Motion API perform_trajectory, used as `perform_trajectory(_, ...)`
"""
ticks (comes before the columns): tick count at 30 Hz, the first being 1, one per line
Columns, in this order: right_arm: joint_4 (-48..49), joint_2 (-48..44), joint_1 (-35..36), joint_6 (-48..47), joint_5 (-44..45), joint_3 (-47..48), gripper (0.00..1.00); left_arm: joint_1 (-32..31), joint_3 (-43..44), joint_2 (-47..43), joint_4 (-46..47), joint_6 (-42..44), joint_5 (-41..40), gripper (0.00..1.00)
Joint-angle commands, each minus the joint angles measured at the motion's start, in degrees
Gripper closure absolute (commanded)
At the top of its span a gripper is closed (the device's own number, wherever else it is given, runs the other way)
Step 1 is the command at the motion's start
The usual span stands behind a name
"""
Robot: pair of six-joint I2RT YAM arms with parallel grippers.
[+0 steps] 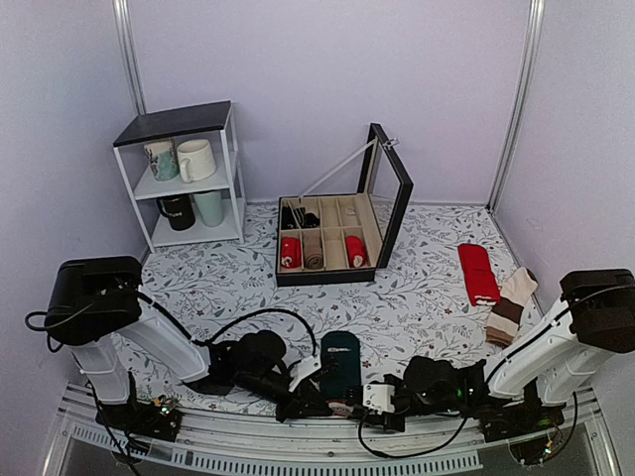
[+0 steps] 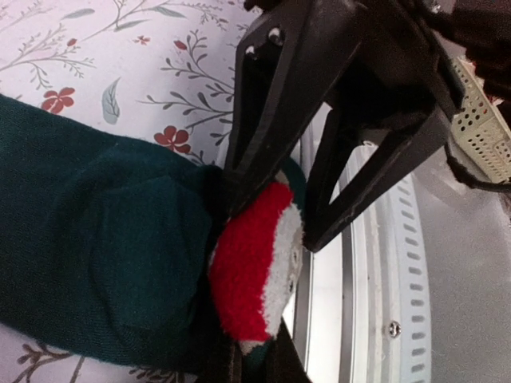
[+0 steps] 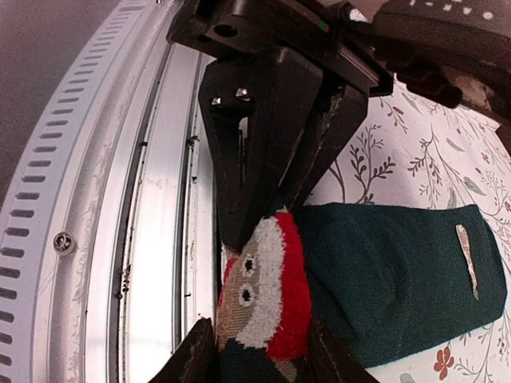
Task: Roll the socks
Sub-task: Roll the sock at the center of the board.
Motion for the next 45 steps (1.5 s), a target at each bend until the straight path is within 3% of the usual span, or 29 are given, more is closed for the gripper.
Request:
perform_trajectory(1, -3.1, 2.6, 0.4, 0.8, 1.0, 2.3, 0.64, 0.4, -2.8, 3.8, -11.3, -0.5, -0.4, 1.00)
perform_trajectory(3, -4.7, 3.3, 0.4, 1.5, 1.4, 3.2, 0.72, 0.5, -2.8, 3.9, -11.1, -0.4, -0.3, 1.00)
perform_trajectory(5, -6.1, 3.9, 0.4, 3.3, 2.0, 3.8, 0.88, 0.6, -2.8, 3.9, -10.7, -0.5, 0.3, 1.00)
perform_trajectory(7, -6.1, 4.0, 0.4, 5.3, 2.3, 3.6, 0.92, 0.7, -2.7, 3.9, -10.4, -0.6, -0.5, 1.00)
perform_trajectory(11, -5.8, 3.9, 0.4, 9.7, 1.7, 2.0, 0.93, 0.6, -2.7, 1.6, -10.2, 1.4, -2.9, 0.94)
perform_trajectory(14, -4.1, 4.7, -0.1, 12.5, -1.3, 0.9, 0.93, 0.3, -3.1, -3.5, -9.4, 4.5, -6.9, 0.77)
perform_trajectory(16, -2.8, 5.2, -1.4, 15.4, -3.7, 0.2, 0.93, -0.3, -3.3, -7.7, -9.3, 7.8, -10.5, 0.71)
perform_trajectory(23, -1.7, 6.6, -7.8, 22.3, -17.7, 0.3, 0.93, -5.8, -7.1, -18.8, -2.3, 24.0, -20.2, 0.68)
perform_trajectory(28, -3.9, 9.0, -11.3, 25.5, -25.9, 1.5, 0.92, -6.6, -8.0, -17.8, 0.7, 29.9, -19.7, 0.65)
perform_trajectory(36, -10.5, 15.4, -12.6, 27.6, -31.0, 7.2, 0.91, -7.7, -5.2, -8.6, 2.9, 30.4, -23.3, 0.65)
perform_trajectory(45, -11.6, 16.8, -13.7, 28.7, -32.0, 7.1, 0.91, -7.9, -5.0, -7.0, 1.6, 28.5, -23.2, 0.69)
